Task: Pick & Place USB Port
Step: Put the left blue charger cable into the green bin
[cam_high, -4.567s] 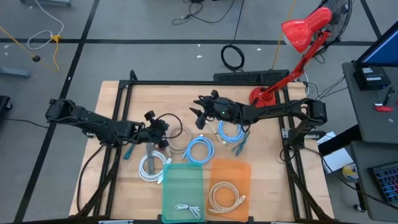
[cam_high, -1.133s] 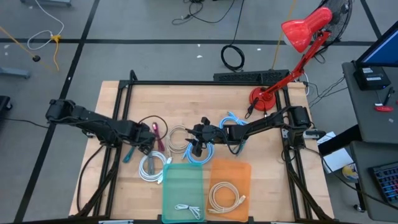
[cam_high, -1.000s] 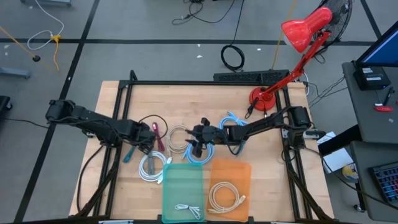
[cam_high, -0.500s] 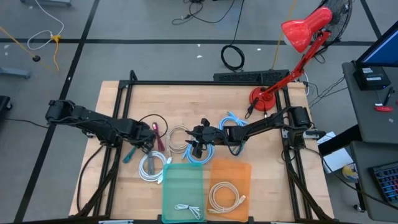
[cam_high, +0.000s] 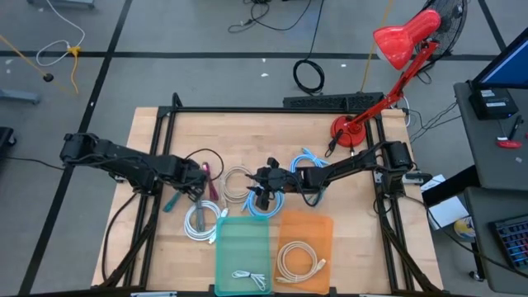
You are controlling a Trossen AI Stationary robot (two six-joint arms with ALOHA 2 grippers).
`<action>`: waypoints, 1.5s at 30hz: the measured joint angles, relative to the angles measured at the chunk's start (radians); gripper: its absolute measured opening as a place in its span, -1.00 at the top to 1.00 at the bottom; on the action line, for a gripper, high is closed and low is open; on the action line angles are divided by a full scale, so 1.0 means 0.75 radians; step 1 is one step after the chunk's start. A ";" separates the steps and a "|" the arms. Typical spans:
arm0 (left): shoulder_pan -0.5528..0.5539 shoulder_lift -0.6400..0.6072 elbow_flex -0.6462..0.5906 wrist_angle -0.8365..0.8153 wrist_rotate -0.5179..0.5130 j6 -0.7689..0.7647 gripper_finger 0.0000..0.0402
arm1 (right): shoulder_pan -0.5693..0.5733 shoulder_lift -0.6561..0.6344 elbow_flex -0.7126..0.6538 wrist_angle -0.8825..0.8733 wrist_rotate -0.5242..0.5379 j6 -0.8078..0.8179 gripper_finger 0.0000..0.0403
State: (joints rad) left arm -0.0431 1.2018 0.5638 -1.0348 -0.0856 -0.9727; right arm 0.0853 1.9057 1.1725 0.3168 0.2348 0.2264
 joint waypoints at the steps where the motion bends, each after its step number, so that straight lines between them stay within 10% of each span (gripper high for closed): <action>1: 0.008 0.000 0.018 -0.031 -0.027 0.009 0.96 | 0.002 0.000 0.000 0.001 0.000 0.000 0.16; 17: -0.301 -0.111 0.449 -0.284 -0.236 -0.071 0.96 | 0.144 0.000 0.001 -0.077 -0.003 0.027 0.16; 35: -0.996 -0.087 0.462 0.770 -0.784 0.135 0.96 | 0.402 -0.060 0.001 0.237 -0.040 -0.147 0.16; 45: -0.968 0.234 0.460 1.048 -0.480 0.378 0.96 | 0.526 -0.164 0.000 0.032 0.138 -0.212 0.16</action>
State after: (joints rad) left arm -0.7692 1.3775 0.9089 -0.2488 -0.4459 -0.6889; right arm 0.4802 1.7825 1.1725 0.3406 0.3380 0.0673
